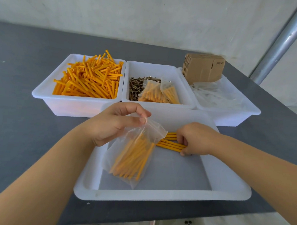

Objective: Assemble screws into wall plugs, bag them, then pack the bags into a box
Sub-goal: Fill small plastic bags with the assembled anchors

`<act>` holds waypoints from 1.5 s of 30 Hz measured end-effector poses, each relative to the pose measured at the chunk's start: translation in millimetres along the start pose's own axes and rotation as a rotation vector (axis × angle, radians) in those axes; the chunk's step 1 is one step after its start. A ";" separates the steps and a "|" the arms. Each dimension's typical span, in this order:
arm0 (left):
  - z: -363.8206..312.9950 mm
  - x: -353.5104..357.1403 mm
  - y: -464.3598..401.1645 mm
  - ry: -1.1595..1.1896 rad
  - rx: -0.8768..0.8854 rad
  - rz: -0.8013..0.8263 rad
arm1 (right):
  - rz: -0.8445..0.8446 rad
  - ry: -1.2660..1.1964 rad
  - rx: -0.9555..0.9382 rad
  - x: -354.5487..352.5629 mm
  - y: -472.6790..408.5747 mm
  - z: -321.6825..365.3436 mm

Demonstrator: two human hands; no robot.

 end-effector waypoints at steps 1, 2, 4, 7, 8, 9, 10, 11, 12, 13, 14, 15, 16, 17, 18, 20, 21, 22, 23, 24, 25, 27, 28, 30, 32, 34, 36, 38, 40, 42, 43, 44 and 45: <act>-0.3 0.0 0.0 -0.001 0.001 0.001 | 0.012 -0.022 0.003 0.4 -0.1 -0.7; -0.4 -0.1 0.0 -0.005 0.001 0.001 | 0.020 -0.037 0.005 0.8 -0.6 -0.7; -0.4 -0.2 0.2 -0.019 -0.002 0.000 | 0.033 -0.053 0.005 0.8 -1.3 0.2; -0.5 0.2 0.3 -0.023 -0.008 -0.003 | 0.023 -0.102 -0.011 -3.5 0.4 -0.1; -0.4 0.1 0.1 -0.021 -0.008 -0.006 | 0.005 -0.132 -0.021 -7.0 1.6 -0.9; -0.3 0.1 0.0 -0.021 -0.010 -0.007 | -0.021 -0.163 -0.032 -11.3 3.1 -2.1; 0.0 0.0 -0.4 -0.020 -0.012 -0.008 | -0.049 -0.198 -0.040 -16.6 4.7 -4.1; 0.2 -0.3 -0.7 -0.020 -0.012 -0.007 | -0.071 -0.247 -0.047 -22.6 6.6 -6.6; 0.4 -0.3 -0.8 -0.017 -0.012 -0.006 | -0.080 -0.319 -0.049 -28.7 8.6 -9.7; 0.5 -0.2 -0.5 -0.010 -0.012 -0.004 | -0.081 -0.404 -0.048 -34.7 11.0 -13.2; 0.5 0.0 -0.3 -0.002 -0.010 -0.002 | -0.090 -0.488 -0.046 -41.0 13.5 -17.3; 0.4 0.0 -0.3 0.004 -0.009 0.000 | -0.122 -0.563 -0.046 -48.3 16.0 -21.6; 0.4 -0.1 -0.2 0.008 -0.008 0.002 | -0.174 -0.629 -0.050 -56.6 18.3 -25.6; 0.5 -0.1 -0.2 0.011 -0.008 0.003 | -0.234 -0.699 -0.060 -65.6 20.5 -28.8; 0.7 -0.2 -0.1 0.014 -0.009 0.001 | -0.287 -0.774 -0.081 -74.8 22.7 -30.9; 1.2 -0.7 -0.3 0.015 -0.008 -0.005 | -0.341 -0.868 -0.151 -92.3 26.9 -30.1; 1.3 -0.8 -0.5 0.013 -0.006 -0.006 | -0.341 -0.876 -0.192 -99.6 27.9 -26.5; 1.2 -0.5 -0.8 0.012 -0.001 -0.003 | -0.326 -0.868 -0.230 -105.5 27.8 -20.6; 1.4 -0.4 -1.4 0.013 0.003 0.002 | -0.294 -0.844 -0.263 -109.6 26.2 -12.5; 1.6 -0.3 -2.1 0.014 0.003 0.006 | -0.244 -0.804 -0.286 -111.8 23.5 -2.6; 1.4 -0.3 -2.4 0.013 0.000 0.010 | -0.184 -0.756 -0.298 -112.3 19.2 8.3; 0.3 0.4 -1.4 0.022 0.000 0.032 | -0.077 -0.645 -0.312 -110.7 8.8 30.3; -0.7 1.3 -0.5 0.029 0.010 0.049 | -0.026 -0.597 -0.318 -109.0 3.4 40.5; -3.1 2.9 1.9 0.032 0.032 0.070 | 0.111 -0.557 -0.341 -104.3 -4.9 56.8; -4.1 3.6 3.4 0.034 0.044 0.072 | 0.226 -0.600 -0.360 -100.0 -9.6 64.4; -4.0 3.8 3.7 0.043 0.045 0.067 | 0.241 -0.689 -0.355 -98.7 -12.4 60.1; -3.6 3.7 3.3 0.045 0.042 0.064 | 0.221 -0.735 -0.345 -99.2 -11.6 49.6; -2.6 2.8 2.8 0.039 0.035 0.050 | 0.225 -0.777 -0.342 -97.0 -7.1 35.9; -1.5 1.6 1.0 0.032 0.019 0.023 | 0.228 -0.842 -0.313 -90.1 0.6 17.4; -0.5 1.0 0.2 0.019 0.016 0.010 | 0.134 -0.797 -0.204 -75.9 5.5 -1.7; 0.2 0.4 0.4 0.013 0.015 0.010 | 0.039 -0.704 -0.138 -66.1 6.1 -9.4; 0.8 0.1 0.4 0.010 0.011 0.012 | -0.057 -0.587 -0.086 -54.6 6.3 -14.7; 1.0 -0.1 0.2 0.011 0.008 0.015 | -0.120 -0.478 -0.059 -42.2 6.8 -16.4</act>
Point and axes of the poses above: each hand's wrist, its own y-axis away from the middle knuckle, its own x-axis out of the palm, z = x × y, the point moved 4 cm from there along -y, towards the middle knuckle, and after that the axes turned 1 degree about z, right-handed, at the moved point
